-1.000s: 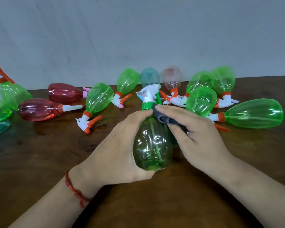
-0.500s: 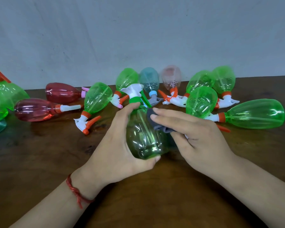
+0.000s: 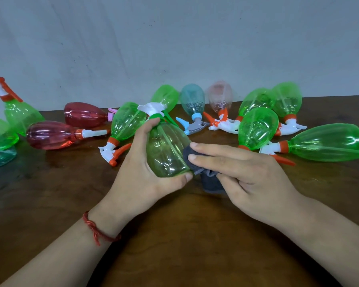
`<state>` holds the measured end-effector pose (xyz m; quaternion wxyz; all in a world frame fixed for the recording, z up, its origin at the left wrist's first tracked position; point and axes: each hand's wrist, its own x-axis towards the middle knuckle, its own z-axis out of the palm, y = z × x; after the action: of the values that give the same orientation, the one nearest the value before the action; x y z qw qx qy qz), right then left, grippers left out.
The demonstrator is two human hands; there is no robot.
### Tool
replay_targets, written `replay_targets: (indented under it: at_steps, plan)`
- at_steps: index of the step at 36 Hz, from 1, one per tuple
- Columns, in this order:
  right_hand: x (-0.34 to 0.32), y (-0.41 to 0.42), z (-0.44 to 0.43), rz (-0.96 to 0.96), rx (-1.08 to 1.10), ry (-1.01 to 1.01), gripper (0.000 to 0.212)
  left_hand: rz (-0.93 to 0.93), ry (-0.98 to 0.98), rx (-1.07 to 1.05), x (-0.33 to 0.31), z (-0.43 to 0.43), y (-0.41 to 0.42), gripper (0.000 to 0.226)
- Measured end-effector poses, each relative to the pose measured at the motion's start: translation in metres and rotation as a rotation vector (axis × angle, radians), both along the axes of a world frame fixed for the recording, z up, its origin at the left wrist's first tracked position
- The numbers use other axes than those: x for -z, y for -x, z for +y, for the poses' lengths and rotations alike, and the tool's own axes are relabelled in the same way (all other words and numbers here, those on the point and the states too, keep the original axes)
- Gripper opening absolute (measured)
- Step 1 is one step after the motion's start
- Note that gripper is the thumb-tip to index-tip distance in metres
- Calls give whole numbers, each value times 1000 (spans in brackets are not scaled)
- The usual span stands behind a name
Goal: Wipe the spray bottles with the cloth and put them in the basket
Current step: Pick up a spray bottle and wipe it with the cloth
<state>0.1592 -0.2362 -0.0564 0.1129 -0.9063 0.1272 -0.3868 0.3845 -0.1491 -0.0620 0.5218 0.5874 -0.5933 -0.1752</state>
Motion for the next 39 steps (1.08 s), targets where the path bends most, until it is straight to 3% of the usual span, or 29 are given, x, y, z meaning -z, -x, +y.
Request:
replay_targets:
  at_steps: [8, 14, 16, 17, 18, 19, 20, 21, 22, 23, 26, 30, 32, 33, 36, 37, 39]
  plan:
    - [2, 1, -5, 52, 12, 52, 54, 99, -53, -43, -1, -2, 6, 111]
    - [7, -4, -4, 55, 81, -36, 56, -66, -101, 9, 4, 4, 2, 118]
    - [7, -4, -5, 34, 101, -89, 56, -201, -146, 27, -2, 11, 2, 118]
    - [7, -4, -6, 11, 110, -119, 56, -258, -174, 67, -5, 10, 4, 112]
    - [7, -4, -7, -14, 120, -150, 55, -314, -177, 50, -11, 4, 12, 90]
    - [7, -4, -8, -36, 132, -186, 54, -322, -180, 42, -18, -3, 19, 45]
    - [6, -4, -9, -55, 140, -225, 54, -172, -240, 55, -30, -6, 26, 14]
    - [5, -3, -10, -70, 141, -261, 53, -40, -286, 93, -25, -16, 33, 51]
    - [4, -3, -10, -81, 138, -284, 53, 173, -295, 146, -26, -25, 37, 63]
    - [3, -3, -10, -90, 133, -295, 52, 306, -350, 201, -26, -38, 38, 57]
    - [2, -2, -10, -122, 133, -299, 51, 375, -465, 97, -30, -51, 39, 29]
    - [6, -4, -10, -124, 133, -237, 54, 609, -386, 213, -19, -41, 30, 28]
    - [9, -4, -11, -113, 139, -200, 56, 493, -398, 166, -16, -41, 25, 20]
    - [10, -4, -11, -111, 148, -185, 58, 352, -399, 107, -10, -38, 15, 28]
    - [12, -6, -9, -108, 144, -150, 61, -208, -292, 111, -5, -4, 3, 97]
    - [13, -6, -8, -100, 137, -142, 62, -317, -213, 72, -1, -3, 11, 112]
    - [13, -5, -6, -71, 119, -119, 62, -312, -137, 82, 1, 11, 13, 121]
